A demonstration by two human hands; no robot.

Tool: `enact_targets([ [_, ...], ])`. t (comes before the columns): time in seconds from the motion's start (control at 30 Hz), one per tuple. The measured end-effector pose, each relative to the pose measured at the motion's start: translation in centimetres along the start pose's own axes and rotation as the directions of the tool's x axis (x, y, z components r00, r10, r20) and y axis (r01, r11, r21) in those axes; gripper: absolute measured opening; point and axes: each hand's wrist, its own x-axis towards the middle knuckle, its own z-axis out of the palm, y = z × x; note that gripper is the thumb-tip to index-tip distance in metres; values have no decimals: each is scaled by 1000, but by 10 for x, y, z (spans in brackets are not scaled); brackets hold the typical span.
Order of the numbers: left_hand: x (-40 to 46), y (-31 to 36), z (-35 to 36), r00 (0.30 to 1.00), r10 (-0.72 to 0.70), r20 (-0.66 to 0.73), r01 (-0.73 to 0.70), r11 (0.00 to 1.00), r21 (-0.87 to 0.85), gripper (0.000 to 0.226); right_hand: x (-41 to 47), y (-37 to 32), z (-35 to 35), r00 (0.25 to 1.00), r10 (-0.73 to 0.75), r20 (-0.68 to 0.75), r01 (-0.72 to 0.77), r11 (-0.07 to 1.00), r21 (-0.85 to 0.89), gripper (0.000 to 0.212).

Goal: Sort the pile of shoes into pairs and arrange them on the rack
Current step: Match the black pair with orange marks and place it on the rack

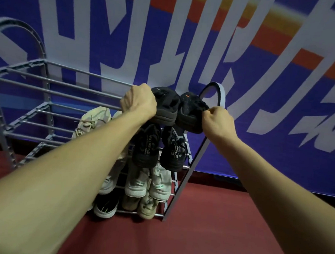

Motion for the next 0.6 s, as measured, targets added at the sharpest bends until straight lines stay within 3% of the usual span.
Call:
enact_targets([
  [0.13,-12,-24,-12,992,53,112,-35,987,-157,41,-44,0,17,953,-156,-258,136,986,-94,23],
  [0.2,-27,-44,-20,990,103,99,-83,978,-189,39,-74,-3,31,931,-291,-219,271,956,-115,25],
  [0.33,-82,-113,-16,985,156,72,-139,971,-194,26,-125,-6,87,875,-475,94,483,866,-129,22],
  [0.43,-129,-187,3,979,98,176,-69,984,-167,27,-158,-8,147,794,-491,359,557,824,-102,20],
  [0.6,-225,-312,17,927,-84,365,68,996,57,25,-229,-9,245,560,-423,713,637,770,-43,19],
])
